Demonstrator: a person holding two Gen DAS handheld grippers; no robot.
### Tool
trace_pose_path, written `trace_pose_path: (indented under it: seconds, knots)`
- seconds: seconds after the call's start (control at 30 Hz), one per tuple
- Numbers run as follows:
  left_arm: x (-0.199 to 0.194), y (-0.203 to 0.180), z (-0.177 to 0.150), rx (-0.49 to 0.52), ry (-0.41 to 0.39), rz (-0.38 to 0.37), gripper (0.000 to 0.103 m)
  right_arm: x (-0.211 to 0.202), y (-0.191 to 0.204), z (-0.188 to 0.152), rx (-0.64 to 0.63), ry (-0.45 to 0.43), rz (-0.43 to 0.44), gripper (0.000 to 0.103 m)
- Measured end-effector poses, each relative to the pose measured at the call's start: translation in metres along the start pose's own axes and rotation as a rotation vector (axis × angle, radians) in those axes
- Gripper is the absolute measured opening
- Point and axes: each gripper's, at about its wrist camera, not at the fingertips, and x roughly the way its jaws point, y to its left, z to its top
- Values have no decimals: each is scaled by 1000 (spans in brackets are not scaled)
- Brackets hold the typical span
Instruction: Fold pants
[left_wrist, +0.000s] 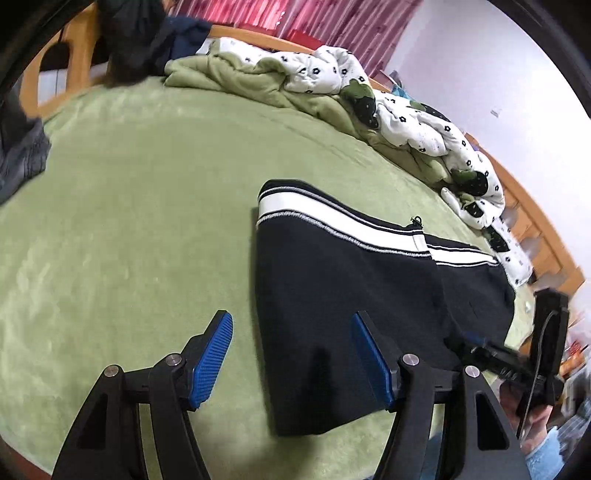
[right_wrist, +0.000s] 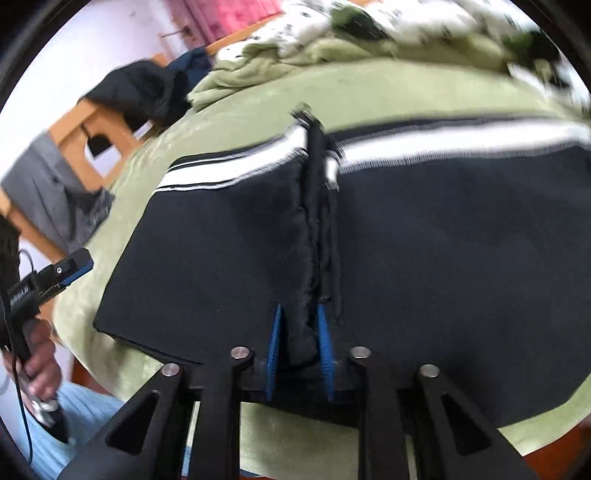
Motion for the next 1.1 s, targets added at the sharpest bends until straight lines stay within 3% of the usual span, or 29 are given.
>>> trace_pose_path:
  seconds: [0.1,0.27,0.43,0.57,0.63,0.7,1.1]
  knots:
    - [1,13,0,-56,-18,19,64,-12,-1,23,30,-77,-6,53]
    - [19,35,-6,-190,38,48,64,27,0,61,58,4,-53,53]
    - [34,49,-16,-240,96,34,64,70,-8,49,143,76,-21,54]
    - [33,58,-20,-282,95,-13,64,78,6,44,61,51,-49,59]
    - [31,61,-19,-294,94,-20,64,76,6,41,69,38,-64,53]
    - [30,60,-19,-300,94,-23,64,74,4,40,84,17,-82,24]
    - [20,48,-15,-212,62,22,64,73,4,42,89,-1,-80,23]
